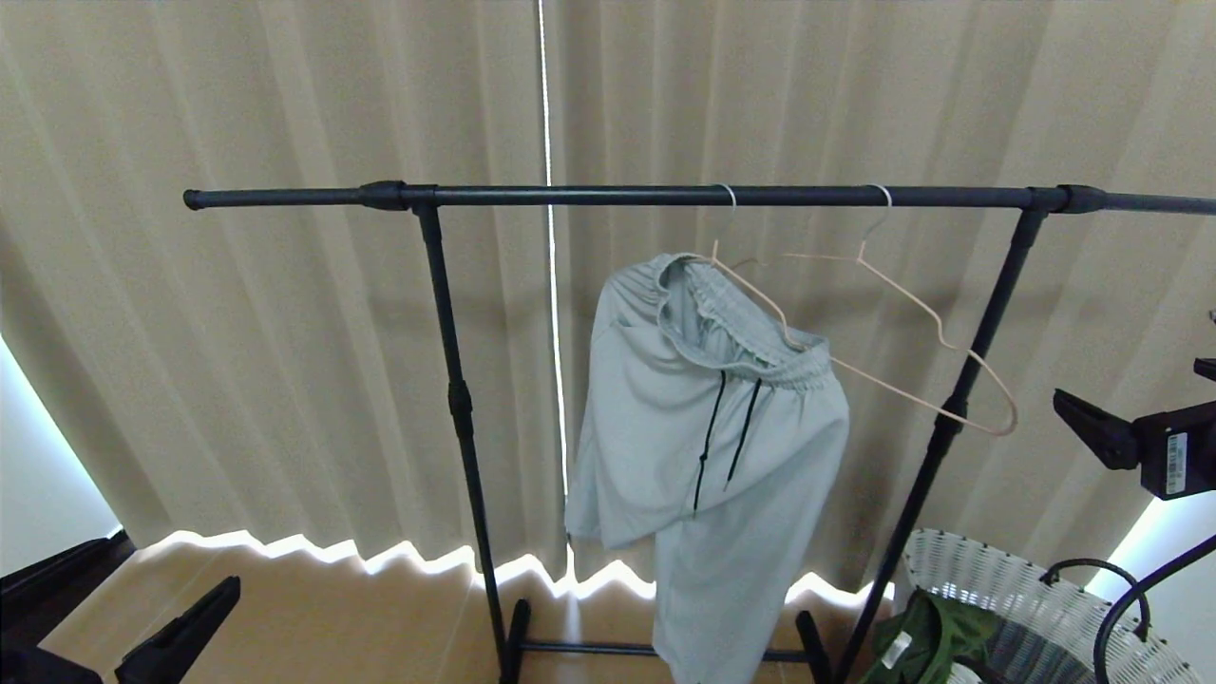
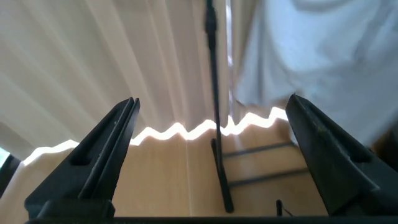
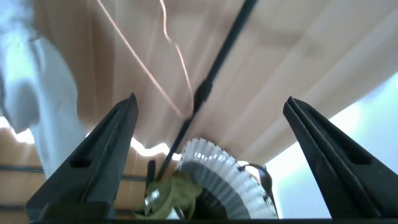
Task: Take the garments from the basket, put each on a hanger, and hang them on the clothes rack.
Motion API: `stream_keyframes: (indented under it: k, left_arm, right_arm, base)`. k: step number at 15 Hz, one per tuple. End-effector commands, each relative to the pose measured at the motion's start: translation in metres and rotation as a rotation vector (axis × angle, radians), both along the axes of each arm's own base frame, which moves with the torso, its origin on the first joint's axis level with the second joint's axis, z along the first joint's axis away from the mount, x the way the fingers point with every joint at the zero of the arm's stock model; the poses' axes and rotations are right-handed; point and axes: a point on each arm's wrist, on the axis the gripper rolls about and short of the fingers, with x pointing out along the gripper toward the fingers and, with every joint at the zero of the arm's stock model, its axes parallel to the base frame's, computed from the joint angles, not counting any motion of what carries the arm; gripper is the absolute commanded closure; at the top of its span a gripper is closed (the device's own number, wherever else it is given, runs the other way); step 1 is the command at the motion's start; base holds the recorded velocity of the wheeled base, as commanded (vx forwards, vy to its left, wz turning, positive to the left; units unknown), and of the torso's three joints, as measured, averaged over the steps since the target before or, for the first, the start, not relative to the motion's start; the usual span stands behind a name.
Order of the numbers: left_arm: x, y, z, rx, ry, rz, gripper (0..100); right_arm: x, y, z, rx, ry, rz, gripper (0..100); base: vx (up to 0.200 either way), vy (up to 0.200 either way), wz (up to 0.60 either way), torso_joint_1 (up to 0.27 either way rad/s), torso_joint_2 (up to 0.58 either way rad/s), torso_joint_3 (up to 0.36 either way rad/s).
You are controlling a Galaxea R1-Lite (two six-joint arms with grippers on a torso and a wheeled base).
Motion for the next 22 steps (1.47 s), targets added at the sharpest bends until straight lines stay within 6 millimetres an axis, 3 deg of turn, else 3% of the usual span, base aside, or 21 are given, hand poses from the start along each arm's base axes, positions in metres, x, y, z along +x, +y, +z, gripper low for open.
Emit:
stream_keyframes:
  k: [1,9,15,22]
  left_arm:
    - [0.000,-0.002,0.000,0.000,0.000,-0.018,0]
    - [0.000,-0.003,0.001,0.000,-0.009,-0.041,0]
    - [0.000,-0.013,0.008,-0.003,-0.033,-0.153,0]
    - [0.009,-0.001,0.012,-0.004,-0.022,-0.013,0]
  right_arm:
    - [-0.002,0.000,-0.002,-0.002,0.004,0.000,0]
    - [-0.011,-0.008,-0.004,-0.039,0.007,-0.033,0]
    - [-0.016,-0.008,-0.018,-0.040,0.053,-0.026,0]
    - [-0.019,-0.008,-0.029,-0.046,0.093,-0.021,0]
  base:
    - [0.000,0.000,0.00,0.000,0.00,0.000]
    - [0.000,0.000,0.00,0.000,0.00,0.000]
    - [0.000,0.000,0.00,0.000,0.00,0.000]
    - [0.000,0.000,0.00,-0.163,0.41,0.242]
